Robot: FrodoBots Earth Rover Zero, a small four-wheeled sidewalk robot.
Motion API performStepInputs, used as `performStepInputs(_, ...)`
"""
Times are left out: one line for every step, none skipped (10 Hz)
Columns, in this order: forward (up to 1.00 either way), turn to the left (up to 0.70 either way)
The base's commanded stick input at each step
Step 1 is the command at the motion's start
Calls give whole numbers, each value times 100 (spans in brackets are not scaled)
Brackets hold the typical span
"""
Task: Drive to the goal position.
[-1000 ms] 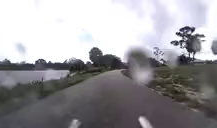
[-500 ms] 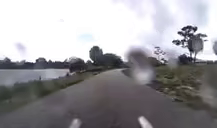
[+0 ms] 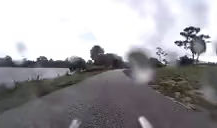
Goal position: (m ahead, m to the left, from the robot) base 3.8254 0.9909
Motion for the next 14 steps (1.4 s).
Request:
performStepInputs(70,0)
performStepInputs(70,0)
performStepInputs(70,0)
performStepInputs(70,0)
performStepInputs(70,0)
performStepInputs(70,0)
performStepInputs(70,0)
performStepInputs(70,0)
performStepInputs(70,0)
performStepInputs(70,0)
performStepInputs(70,0)
performStepInputs(70,0)
performStepInputs(70,0)
performStepInputs(70,0)
